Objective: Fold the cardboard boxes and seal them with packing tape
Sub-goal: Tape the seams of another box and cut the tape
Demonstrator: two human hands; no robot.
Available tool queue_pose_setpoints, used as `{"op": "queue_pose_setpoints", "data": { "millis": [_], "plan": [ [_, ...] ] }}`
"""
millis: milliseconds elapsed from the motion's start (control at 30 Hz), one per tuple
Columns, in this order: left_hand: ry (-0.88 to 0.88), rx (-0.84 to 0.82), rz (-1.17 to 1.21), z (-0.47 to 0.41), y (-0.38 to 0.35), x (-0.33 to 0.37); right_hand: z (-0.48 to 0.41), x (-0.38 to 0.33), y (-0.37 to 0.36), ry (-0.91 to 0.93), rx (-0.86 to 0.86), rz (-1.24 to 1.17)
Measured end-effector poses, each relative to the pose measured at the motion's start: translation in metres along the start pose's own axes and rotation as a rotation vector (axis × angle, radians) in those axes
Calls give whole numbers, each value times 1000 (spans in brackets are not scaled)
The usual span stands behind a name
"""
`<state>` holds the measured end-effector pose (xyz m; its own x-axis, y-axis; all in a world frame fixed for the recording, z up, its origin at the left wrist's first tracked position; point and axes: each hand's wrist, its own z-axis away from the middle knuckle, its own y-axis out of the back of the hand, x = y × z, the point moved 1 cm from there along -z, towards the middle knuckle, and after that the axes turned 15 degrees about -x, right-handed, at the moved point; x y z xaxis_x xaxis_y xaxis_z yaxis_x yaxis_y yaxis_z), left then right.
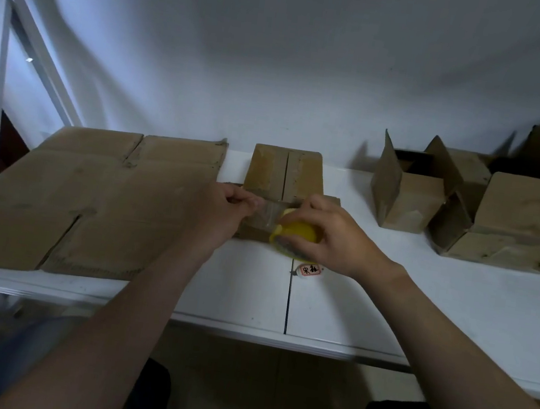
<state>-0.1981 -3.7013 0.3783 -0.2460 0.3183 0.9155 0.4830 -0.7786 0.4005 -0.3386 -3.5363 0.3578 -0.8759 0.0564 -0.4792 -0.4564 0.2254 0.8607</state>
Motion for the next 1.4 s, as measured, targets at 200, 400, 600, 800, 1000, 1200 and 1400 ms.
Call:
{"op": "queue_pose_setpoints", "data": {
  "millis": [200, 400, 600, 800, 1000, 1200, 1400],
  "plan": [
    [-3, 17, 37, -3, 3, -2, 8, 7, 16, 63, 108, -53],
    [-22, 55, -32, -3, 9, -8, 6, 21, 16, 40, 6, 50],
    [-18, 87, -20, -3, 18, -14, 12, 23, 22, 109, 79, 17],
    [-69, 94, -34, -1, 16, -13, 9, 25, 18, 89, 53, 18],
    [-58, 111, -55, -4, 13, -19, 10, 30, 17, 48, -24, 3],
    [-39, 173, -42, -4, 29, -23, 27, 42, 28, 11, 8, -41],
    [-71, 220, -12, -7, 37, -17, 29, 39, 45, 100, 111, -55]
  ]
}}
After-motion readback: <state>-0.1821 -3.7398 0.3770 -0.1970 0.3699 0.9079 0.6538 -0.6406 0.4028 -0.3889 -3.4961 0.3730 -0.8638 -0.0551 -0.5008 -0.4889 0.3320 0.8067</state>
